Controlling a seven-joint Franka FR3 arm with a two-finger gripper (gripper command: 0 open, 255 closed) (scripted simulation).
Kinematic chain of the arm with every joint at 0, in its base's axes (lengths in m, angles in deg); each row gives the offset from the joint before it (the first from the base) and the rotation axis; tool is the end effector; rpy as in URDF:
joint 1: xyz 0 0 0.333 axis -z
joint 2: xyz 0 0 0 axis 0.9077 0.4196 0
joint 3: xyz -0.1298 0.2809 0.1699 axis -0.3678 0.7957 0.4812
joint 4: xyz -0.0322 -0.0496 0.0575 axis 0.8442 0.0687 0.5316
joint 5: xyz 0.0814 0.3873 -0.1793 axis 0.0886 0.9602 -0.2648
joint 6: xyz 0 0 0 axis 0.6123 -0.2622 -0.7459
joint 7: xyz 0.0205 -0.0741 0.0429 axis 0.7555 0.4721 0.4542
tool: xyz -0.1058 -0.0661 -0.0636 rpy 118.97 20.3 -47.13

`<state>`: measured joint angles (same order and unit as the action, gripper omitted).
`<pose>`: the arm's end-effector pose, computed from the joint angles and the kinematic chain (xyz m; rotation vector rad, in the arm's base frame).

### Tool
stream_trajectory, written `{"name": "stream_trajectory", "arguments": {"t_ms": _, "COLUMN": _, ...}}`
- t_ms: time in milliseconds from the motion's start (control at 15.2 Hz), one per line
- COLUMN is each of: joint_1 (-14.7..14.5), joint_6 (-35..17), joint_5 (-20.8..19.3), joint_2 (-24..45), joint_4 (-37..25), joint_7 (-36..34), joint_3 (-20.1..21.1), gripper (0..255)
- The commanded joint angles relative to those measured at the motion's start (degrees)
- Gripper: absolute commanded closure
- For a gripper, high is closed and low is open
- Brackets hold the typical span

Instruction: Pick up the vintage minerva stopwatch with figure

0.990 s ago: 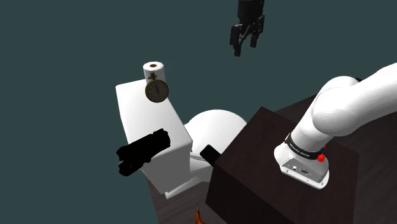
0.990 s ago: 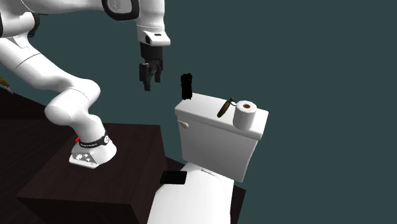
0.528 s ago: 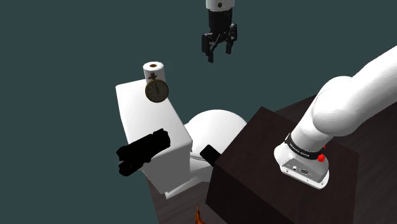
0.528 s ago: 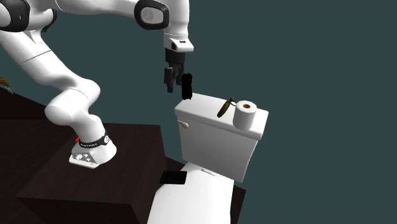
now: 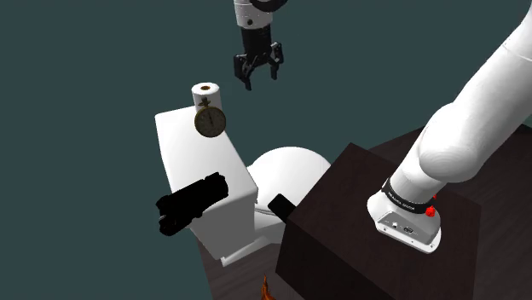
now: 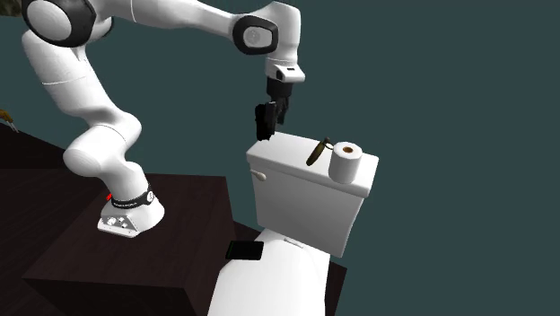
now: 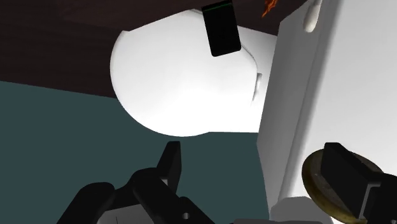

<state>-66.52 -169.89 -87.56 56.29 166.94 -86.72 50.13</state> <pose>0.5402 0.1312 0.4808 3.0023 -0.4128 -0.0982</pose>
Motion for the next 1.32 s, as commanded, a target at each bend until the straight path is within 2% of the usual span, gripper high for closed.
{"name": "stream_trajectory", "arguments": {"t_ms": 0, "joint_1": -0.3, "joint_6": -0.5, "joint_5": -1.1, "joint_2": 4.7, "joint_4": -4.2, "joint_7": -2.5, "joint_3": 0.7, "gripper": 0}}
{"name": "stream_trajectory", "arguments": {"t_ms": 594, "joint_1": -3.9, "joint_6": 1.2, "joint_5": -6.7, "joint_2": 26.2, "joint_4": -26.9, "joint_7": -11.4, "joint_3": 1.1, "gripper": 0}}
{"name": "stream_trajectory", "arguments": {"t_ms": 792, "joint_1": -5.7, "joint_6": 3.6, "joint_5": -8.3, "joint_2": 34.3, "joint_4": -37.3, "joint_7": -13.4, "joint_3": 0.5, "gripper": 0}}
{"name": "stream_trajectory", "arguments": {"t_ms": 1056, "joint_1": -8.7, "joint_6": 9.0, "joint_5": -10.0, "joint_2": 46.6, "joint_4": -55.3, "joint_7": -14.8, "joint_3": -0.7, "gripper": 0}}
{"name": "stream_trajectory", "arguments": {"t_ms": 1254, "joint_1": -8.5, "joint_6": 6.6, "joint_5": -10.0, "joint_2": 46.6, "joint_4": -52.8, "joint_7": -15.1, "joint_3": -0.8, "gripper": 0}}
